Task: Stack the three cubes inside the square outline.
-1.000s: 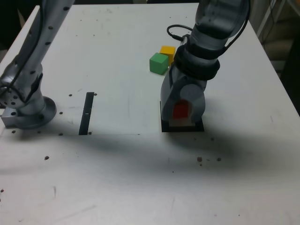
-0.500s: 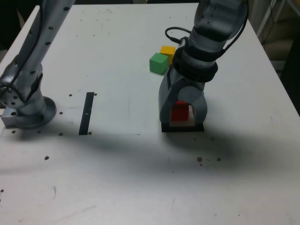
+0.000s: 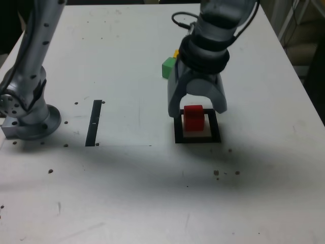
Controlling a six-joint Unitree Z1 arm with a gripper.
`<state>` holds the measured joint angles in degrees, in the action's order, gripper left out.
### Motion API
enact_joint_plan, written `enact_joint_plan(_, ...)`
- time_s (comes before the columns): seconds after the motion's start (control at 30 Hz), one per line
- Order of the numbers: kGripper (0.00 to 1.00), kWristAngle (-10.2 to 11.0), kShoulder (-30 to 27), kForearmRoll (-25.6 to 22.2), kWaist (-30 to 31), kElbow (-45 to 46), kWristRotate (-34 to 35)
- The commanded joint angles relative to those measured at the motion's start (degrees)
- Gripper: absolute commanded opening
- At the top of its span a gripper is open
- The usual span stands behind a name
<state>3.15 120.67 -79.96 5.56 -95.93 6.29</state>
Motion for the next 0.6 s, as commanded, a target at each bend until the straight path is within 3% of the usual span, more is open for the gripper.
enact_joint_plan(0.0,0.99,0.57,-1.04,-0.1,-0.15,0.37,0.02)
enact_joint_plan(0.17,0.99,1.44,-2.92,-0.09,-1.38,1.42,-1.86)
enact_joint_plan(0.47,0.99,1.25,-5.46,0.17,-6.06,4.27,-11.63)
enact_joint_plan(0.57,0.99,2.48,-6.73,0.33,-7.31,4.53,-14.99)
